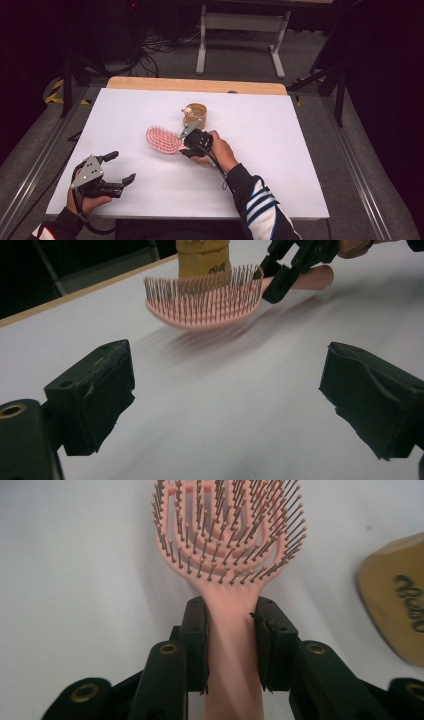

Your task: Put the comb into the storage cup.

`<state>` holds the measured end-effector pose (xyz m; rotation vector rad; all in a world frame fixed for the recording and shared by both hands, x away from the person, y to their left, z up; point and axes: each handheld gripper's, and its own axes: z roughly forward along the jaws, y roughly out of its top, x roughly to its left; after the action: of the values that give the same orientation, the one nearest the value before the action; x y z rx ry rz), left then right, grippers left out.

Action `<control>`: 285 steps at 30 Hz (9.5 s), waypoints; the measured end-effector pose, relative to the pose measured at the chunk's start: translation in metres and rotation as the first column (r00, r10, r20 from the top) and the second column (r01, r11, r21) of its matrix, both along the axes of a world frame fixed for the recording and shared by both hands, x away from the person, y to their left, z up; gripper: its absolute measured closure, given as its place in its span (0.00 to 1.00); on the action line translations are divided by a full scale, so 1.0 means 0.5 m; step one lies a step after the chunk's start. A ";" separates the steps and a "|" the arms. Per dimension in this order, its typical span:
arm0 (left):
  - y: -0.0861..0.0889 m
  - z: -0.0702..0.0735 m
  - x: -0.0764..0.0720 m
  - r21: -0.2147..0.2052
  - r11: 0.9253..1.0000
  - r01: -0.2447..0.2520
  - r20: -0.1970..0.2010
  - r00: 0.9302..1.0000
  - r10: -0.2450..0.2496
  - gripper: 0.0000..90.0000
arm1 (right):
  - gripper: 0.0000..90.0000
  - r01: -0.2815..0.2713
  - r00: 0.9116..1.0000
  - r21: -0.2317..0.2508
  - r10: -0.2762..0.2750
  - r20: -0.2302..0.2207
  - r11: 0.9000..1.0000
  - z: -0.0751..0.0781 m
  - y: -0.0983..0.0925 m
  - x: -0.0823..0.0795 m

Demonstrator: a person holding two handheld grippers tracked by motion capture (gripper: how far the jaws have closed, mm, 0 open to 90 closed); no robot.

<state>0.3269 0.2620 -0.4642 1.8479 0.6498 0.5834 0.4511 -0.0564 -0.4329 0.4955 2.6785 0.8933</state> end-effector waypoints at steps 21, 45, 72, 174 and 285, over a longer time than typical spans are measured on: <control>-0.075 0.083 0.085 -0.254 0.960 0.115 -0.079 0.987 -0.139 0.13 | 0.77 0.038 0.933 0.333 -0.153 0.326 0.942 0.031 -0.075 -0.118; -0.232 0.122 0.138 -0.360 0.924 0.128 -0.131 0.974 -0.186 0.48 | 0.77 0.036 0.875 0.334 -0.191 0.446 0.942 0.025 -0.064 -0.169; -0.233 0.187 0.118 -0.297 0.935 0.195 0.052 0.981 -0.188 0.70 | 0.65 0.058 0.860 0.443 -0.270 0.433 0.895 0.058 -0.093 -0.171; -0.256 0.337 0.206 -0.226 0.968 0.107 0.170 0.983 -0.069 0.70 | 0.12 0.284 0.803 0.472 -0.476 0.360 0.835 -0.017 -0.386 -0.219; -0.271 0.179 0.428 -0.098 0.966 -0.238 -0.085 0.969 0.230 0.42 | 0.14 0.263 0.847 0.407 -0.411 0.337 0.875 -0.035 -0.360 -0.214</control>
<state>0.5411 0.1264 -0.3748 1.7099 0.9400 0.6238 0.3443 -0.2364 -0.4504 0.7405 1.9709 1.2057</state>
